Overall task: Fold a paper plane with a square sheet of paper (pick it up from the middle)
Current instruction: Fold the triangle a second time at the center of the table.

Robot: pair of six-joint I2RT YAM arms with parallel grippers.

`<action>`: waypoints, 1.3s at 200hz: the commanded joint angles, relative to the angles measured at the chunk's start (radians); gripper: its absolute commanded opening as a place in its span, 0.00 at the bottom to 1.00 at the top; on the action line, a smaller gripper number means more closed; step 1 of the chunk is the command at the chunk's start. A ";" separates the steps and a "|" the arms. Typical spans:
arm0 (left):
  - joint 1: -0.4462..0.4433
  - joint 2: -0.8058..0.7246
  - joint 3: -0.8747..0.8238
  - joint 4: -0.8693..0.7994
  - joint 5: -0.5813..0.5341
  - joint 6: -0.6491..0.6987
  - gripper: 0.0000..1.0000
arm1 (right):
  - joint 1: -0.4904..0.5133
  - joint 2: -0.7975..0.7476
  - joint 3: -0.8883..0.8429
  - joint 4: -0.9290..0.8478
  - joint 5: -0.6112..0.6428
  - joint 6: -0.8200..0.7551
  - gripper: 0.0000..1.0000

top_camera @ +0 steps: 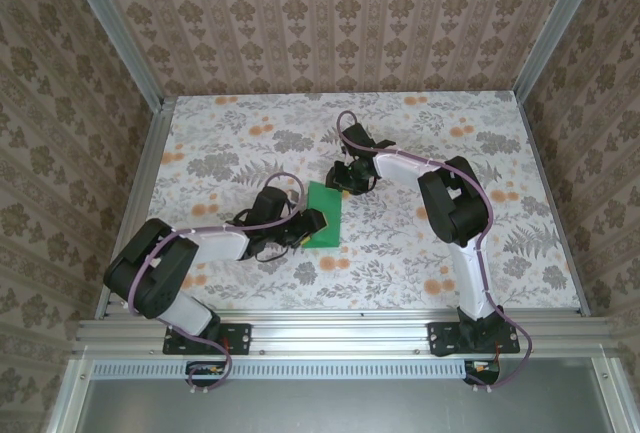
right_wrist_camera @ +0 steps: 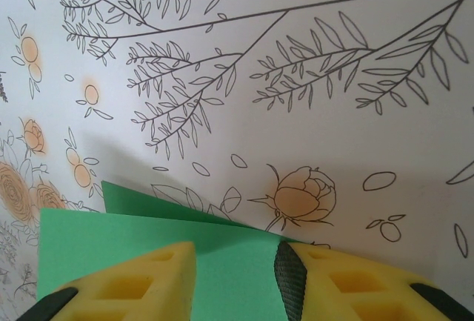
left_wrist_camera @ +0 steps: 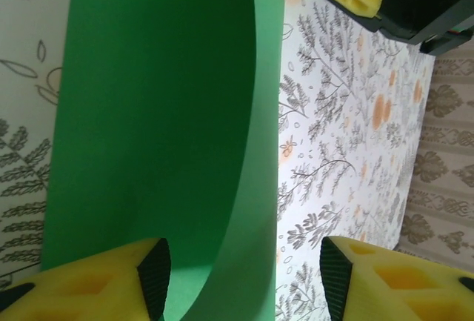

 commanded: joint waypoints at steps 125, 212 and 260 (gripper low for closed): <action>0.011 -0.048 0.011 0.111 0.181 0.101 0.51 | -0.007 0.073 -0.046 -0.064 0.043 0.008 0.39; 0.019 -0.059 0.058 -0.185 0.029 0.119 0.22 | -0.007 0.067 -0.047 -0.063 0.031 0.011 0.39; 0.021 -0.009 0.099 -0.319 -0.033 0.146 0.06 | -0.020 0.005 -0.017 -0.035 -0.053 0.007 0.39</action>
